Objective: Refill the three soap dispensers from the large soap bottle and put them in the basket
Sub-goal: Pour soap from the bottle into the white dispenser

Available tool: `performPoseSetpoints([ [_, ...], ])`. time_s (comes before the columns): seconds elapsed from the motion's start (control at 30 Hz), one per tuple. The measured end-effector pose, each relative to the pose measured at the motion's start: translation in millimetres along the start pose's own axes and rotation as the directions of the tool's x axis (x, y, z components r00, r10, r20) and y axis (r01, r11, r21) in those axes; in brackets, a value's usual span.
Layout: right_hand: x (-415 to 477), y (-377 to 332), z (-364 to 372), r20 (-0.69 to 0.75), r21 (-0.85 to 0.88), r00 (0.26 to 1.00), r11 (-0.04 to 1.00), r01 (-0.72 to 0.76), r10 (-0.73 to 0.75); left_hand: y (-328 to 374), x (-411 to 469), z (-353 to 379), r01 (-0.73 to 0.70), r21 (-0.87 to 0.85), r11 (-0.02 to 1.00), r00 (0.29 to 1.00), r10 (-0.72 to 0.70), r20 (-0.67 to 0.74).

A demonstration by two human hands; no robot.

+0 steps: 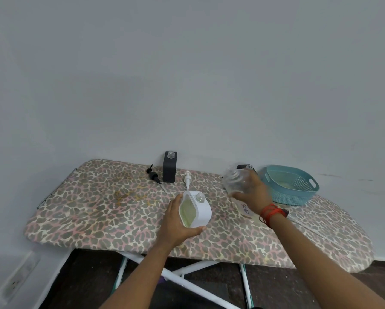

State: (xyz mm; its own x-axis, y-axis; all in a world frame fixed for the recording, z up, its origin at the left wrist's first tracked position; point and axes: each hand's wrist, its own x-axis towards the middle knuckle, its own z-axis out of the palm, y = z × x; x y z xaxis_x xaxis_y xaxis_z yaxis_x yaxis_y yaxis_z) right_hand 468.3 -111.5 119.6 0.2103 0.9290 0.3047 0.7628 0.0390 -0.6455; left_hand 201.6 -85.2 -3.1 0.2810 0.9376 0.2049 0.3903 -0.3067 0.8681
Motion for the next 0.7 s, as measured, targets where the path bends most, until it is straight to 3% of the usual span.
performPoseSetpoints([
  [0.1,-10.3,18.4,-14.2,-0.065,0.340,0.987,0.933,-0.118,0.149,0.2,0.0,0.5,0.010,-0.009,1.000,1.000,-0.010,-0.014],
  [0.2,-27.3,37.3,-17.8,-0.084,0.513,0.965,0.841,-0.171,0.247,0.3,-0.8,1.5,0.014,-0.029,0.999,1.000,-0.015,-0.017],
  [0.43,-55.0,66.2,-9.4,-0.115,0.622,0.943,0.763,-0.176,0.312,2.1,-0.5,2.8,0.020,-0.015,1.000,1.000,-0.021,-0.018],
  [0.7,-66.2,66.6,-9.0,-0.073,0.590,0.958,0.787,-0.182,0.277,8.6,-1.3,2.8,0.068,0.015,0.998,0.998,-0.067,-0.019],
])
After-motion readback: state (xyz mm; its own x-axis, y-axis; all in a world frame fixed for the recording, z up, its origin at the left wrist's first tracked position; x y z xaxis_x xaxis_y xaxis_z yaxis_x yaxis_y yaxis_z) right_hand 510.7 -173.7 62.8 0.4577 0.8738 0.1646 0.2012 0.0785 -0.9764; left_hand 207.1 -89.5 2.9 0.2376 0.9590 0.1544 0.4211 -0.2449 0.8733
